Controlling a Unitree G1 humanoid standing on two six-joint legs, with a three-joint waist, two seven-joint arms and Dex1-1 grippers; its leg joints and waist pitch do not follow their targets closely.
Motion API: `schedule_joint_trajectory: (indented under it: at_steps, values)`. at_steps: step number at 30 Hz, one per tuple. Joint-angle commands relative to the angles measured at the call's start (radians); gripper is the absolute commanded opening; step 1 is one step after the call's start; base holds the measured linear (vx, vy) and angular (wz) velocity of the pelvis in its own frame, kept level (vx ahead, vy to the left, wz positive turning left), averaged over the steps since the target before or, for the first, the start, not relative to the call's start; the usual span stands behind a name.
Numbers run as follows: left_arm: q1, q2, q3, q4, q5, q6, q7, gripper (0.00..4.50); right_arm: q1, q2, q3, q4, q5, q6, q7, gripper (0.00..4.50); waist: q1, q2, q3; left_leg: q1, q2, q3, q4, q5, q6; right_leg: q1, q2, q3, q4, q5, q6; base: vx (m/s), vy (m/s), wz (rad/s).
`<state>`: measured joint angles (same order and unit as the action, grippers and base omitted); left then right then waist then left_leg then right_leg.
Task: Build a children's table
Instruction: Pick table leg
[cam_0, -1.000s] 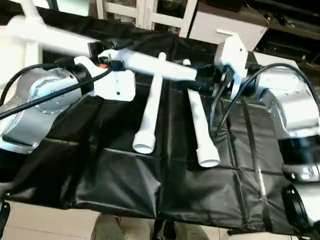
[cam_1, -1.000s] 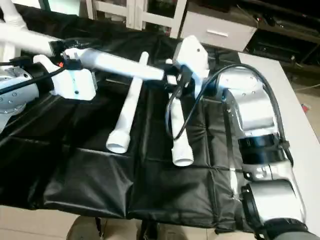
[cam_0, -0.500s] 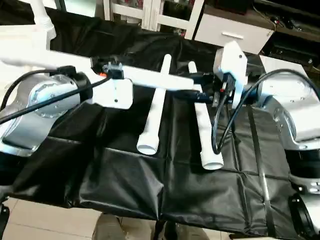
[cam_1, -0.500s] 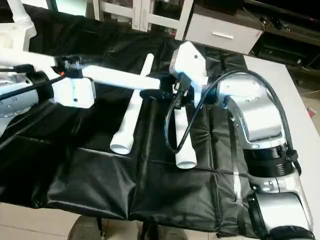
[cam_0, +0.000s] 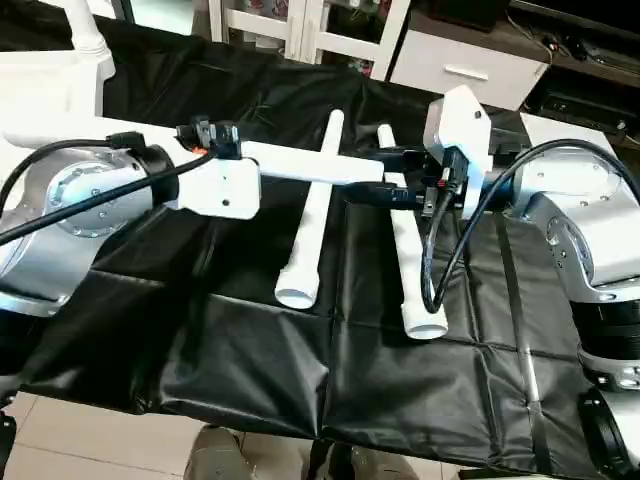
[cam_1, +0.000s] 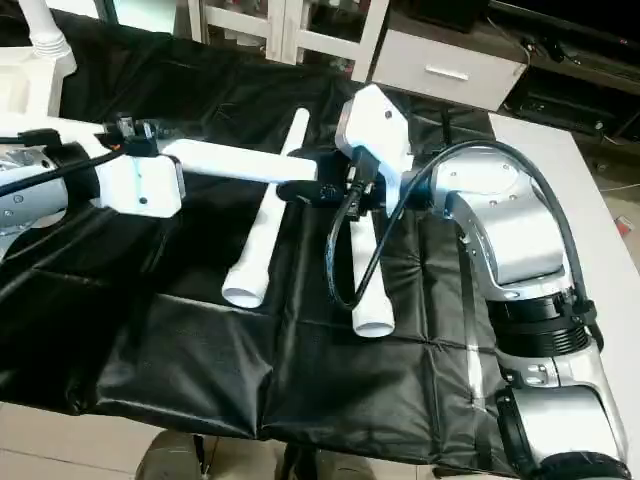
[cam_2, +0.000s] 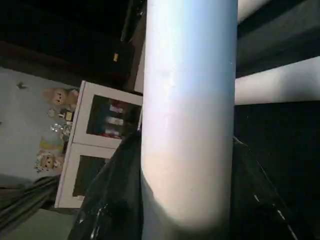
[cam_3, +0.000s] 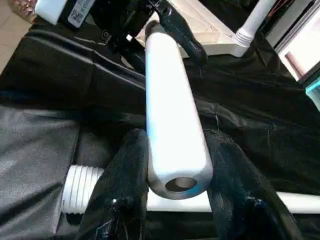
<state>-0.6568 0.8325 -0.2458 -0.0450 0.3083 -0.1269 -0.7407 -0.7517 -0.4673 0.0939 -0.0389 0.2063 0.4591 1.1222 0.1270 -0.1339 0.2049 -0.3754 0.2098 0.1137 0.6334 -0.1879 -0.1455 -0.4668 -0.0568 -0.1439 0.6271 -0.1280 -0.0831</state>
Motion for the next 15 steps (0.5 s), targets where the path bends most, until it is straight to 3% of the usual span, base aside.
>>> schedule_joint_trajectory:
  at_steps: [1, 8, 12, 15]
  values:
    - [0.022, -0.011, -0.004, -0.036, -0.027, 0.003, -0.022, 1.68, -0.022, -0.021, -0.039, -0.021, 0.008, 0.008, -0.065, 1.18, 0.002, 0.042, -0.134, -0.003, 0.013, 0.009, -0.073, -0.127, 0.007, 0.101, -0.090, 0.069, -0.091, -0.439, -0.009, 0.000, 0.000, 0.00]
    - [0.023, -0.020, 0.007, -0.038, -0.036, 0.001, -0.033, 1.66, -0.024, -0.020, -0.041, -0.024, 0.012, 0.001, -0.070, 1.18, 0.006, 0.047, -0.140, -0.002, 0.019, 0.009, -0.072, -0.112, 0.000, 0.103, -0.089, 0.068, -0.080, -0.376, -0.043, 0.000, 0.000, 0.00]
    - [0.013, -0.022, 0.014, -0.030, -0.037, -0.007, -0.035, 1.66, -0.035, 0.011, -0.078, -0.018, 0.029, -0.010, -0.116, 1.18, 0.011, 0.050, -0.144, -0.003, 0.020, 0.012, -0.073, -0.106, -0.003, 0.104, -0.089, 0.069, -0.076, -0.343, -0.059, 0.000, 0.000, 0.00]
    - [0.006, -0.026, 0.021, -0.028, -0.033, -0.008, -0.038, 1.66, -0.076, 0.059, -0.151, 0.000, 0.098, 0.014, -0.168, 1.88, 0.010, 0.051, -0.150, -0.004, 0.018, 0.012, -0.071, -0.118, -0.008, 0.105, -0.090, 0.067, -0.078, -0.380, -0.047, 0.000, 0.000, 0.00]
